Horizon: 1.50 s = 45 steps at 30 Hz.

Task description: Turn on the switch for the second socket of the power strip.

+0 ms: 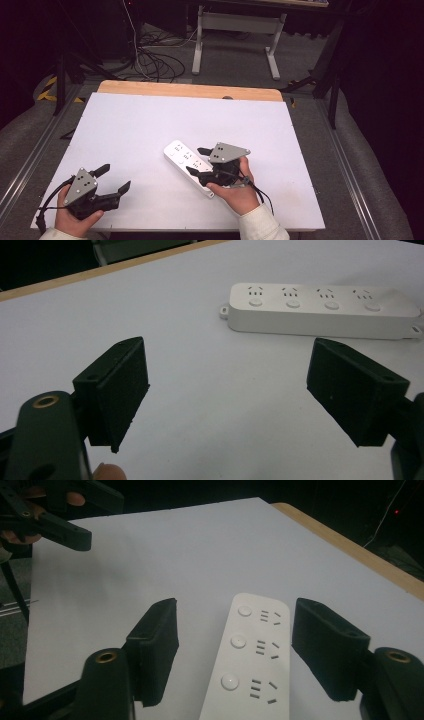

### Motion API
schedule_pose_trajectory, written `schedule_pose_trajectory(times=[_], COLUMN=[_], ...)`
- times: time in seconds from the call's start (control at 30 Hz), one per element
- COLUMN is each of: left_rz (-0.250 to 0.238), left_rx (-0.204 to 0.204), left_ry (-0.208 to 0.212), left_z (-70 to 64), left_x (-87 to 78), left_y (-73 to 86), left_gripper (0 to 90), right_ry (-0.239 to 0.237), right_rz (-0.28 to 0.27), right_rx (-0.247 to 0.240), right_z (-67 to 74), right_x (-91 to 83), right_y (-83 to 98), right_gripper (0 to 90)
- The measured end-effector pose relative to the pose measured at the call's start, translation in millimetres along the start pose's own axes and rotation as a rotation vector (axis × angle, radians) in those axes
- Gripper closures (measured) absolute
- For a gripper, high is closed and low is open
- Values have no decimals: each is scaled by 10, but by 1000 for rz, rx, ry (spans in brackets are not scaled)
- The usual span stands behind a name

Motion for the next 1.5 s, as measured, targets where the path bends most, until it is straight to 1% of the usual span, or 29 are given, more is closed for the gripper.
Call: schedule_pose_trajectory(times=[0.1, 0.17, 0.27, 0.3, 0.37, 0.43, 0.47, 0.53, 0.6, 0.73, 0.87, 0.9, 1.1, 1.2, 1.27, 1.33, 1.37, 1.5], left_rz=[-1, 0, 0, -1, -1, 2, 5, 5, 5, 6, 6, 10, 14, 12, 10, 14, 16, 17], left_rx=[-5, 0, -4, -5, -4, -4, -2, -1, -7, -3, -4, 5, 12, 0, 5, -3, 3, 2], left_ry=[2, 1, 2, 2, 2, 0, -4, -7, -10, -5, -6, -6, 5, 10, 8, 12, 12, 15], left_z=[-6, -3, 1, 1, -1, -1, 1, 7, 6, 1, -2, 3, -1, -8, -2, -5, 0, 4], left_x=[2, -1, -5, -6, -6, -6, -6, -5, -2, -8, -5, -8, -15, -19, -24, -27, -29, -34], left_y=[1, -1, -2, -3, -4, -2, -2, -1, 0, -4, -1, -2, -6, -6, -10, -8, -9, -11], left_gripper=[173, 173, 173, 173, 173, 173, 173, 174, 174, 174, 174, 174, 177, 177, 179, 180, 180, 179], right_ry=[7, 13, 22, 33, 38, 55, 71, 78, 93, 119, 142, 147, 190, 207, 218, 226, 228, 246], right_rz=[2, 0, 1, 4, 3, 9, 11, 9, 2, 16, 18, 21, 27, 30, 34, 38, 39, 56], right_rx=[0, 4, 19, 20, 18, 16, 15, 20, 32, 32, 51, 54, 85, 104, 116, 128, 136, 156], right_z=[4, -1, -15, -22, -29, -42, -54, -57, -76, -129, -188, -195, -266, -302, -336, -364, -376, -417], right_x=[-9, -31, -78, -114, -138, -201, -276, -308, -403, -566, -697, -717, -863, -933, -977, -1023, -1044, -1113], right_y=[-6, -11, -21, -25, -28, -30, -25, -21, -7, 41, 122, 142, 311, 395, 457, 521, 553, 678], right_gripper=[314, 308, 290, 282, 278, 267, 259, 256, 251, 244, 244, 244, 244, 244, 244, 244, 244, 244])
Point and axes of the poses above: each handheld gripper's, and its own axes: x roughly forward along the jaws, y roughly out of its underside, z roughly to its left, the point moved 2 cm from there along x, roughly forward along the jaws, and after that the axes turned 11 degrees about -z, right-handed, at the moved point
